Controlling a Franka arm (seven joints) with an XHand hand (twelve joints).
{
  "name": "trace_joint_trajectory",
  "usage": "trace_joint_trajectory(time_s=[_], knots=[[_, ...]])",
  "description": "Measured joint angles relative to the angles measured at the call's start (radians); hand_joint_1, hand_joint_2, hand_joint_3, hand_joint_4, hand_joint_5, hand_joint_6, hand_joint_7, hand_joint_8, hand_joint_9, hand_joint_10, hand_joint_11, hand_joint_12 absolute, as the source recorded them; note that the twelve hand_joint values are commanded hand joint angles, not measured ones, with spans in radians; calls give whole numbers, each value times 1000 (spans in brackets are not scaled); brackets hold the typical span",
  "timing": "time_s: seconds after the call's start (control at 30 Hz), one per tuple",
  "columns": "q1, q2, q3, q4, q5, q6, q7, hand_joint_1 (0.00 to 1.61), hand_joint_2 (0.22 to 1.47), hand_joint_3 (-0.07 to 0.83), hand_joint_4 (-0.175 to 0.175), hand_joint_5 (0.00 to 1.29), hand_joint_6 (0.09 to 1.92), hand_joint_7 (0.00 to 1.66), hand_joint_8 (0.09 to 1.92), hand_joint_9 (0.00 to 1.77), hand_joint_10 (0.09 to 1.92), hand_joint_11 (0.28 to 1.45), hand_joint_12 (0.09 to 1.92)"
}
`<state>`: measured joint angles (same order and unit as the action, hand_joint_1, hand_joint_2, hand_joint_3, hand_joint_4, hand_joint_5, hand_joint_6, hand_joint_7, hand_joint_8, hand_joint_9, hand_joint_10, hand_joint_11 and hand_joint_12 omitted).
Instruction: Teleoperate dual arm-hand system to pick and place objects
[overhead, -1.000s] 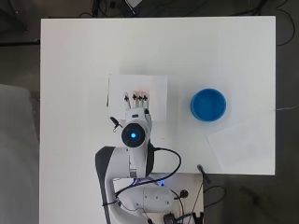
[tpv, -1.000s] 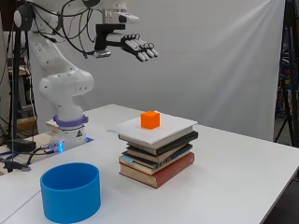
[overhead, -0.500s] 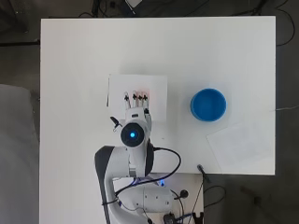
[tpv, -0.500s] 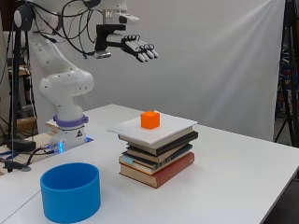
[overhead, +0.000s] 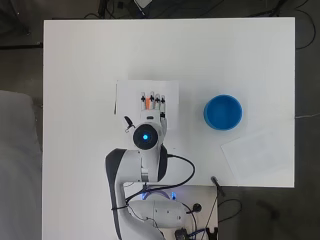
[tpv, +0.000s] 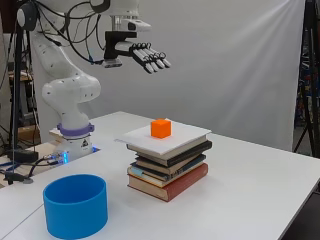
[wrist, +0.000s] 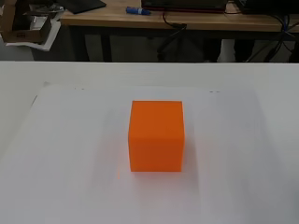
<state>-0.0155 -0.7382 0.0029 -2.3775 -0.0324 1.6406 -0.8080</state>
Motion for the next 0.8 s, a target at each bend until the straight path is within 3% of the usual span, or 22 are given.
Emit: trace_joint_trajectory(time_s=[0.17, 0.3, 0.8], knots=[[-5, 1, -15, -17, -1, 26, 19, 81, 933, -8, 72, 156, 87, 248, 87, 431, 87, 499, 87], [-9, 21, -28, -17, 3, 25, 22, 92, 931, -5, 74, 114, 87, 210, 87, 408, 87, 495, 87], [-4, 163, -84, -11, 64, 87, -109, 155, 930, 5, 90, 206, 87, 321, 87, 459, 87, 497, 87]])
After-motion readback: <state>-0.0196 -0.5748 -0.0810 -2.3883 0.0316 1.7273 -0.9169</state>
